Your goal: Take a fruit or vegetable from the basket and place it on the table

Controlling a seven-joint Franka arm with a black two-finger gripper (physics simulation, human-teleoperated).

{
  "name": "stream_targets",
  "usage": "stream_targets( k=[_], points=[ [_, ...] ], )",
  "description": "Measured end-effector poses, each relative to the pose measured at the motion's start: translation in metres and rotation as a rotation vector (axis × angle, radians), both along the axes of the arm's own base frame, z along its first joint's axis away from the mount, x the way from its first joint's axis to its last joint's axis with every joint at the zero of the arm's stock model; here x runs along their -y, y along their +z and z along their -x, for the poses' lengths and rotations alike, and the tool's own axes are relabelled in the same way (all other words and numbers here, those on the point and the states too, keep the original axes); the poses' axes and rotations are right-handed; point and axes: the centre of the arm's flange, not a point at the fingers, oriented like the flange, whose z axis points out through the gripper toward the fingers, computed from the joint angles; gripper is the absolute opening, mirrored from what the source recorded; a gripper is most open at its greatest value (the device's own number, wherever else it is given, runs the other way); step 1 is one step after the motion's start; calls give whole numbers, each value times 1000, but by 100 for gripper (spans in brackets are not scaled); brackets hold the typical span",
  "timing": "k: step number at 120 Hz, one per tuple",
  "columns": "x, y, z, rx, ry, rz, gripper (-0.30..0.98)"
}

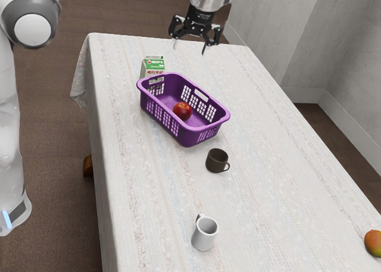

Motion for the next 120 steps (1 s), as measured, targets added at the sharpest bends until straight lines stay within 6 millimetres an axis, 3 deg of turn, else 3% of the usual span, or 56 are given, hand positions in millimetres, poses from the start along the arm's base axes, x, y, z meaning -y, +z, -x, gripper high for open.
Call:
stream_targets(
  k=[21, 32, 39, 52, 59, 70, 82, 103, 120],
  points=[
    [0, -3, 5, -25, -288, 16, 69],
    [6, -17, 4, -29, -426, 32, 69],
    [20, -37, 8, -40, -525, 46, 69],
    [64, -67, -5, -37, -729, 45, 69],
    [73, -76, -11, -25, -799, 45, 69],
    [55, -83, -12, -3, -841, 37, 69],
    [28, -89, 5, 17, -858, 33, 69],
    [32, -105, 15, 44, -949, 46, 69],
    [7, -117, 16, 53, -954, 50, 69]
  ],
)
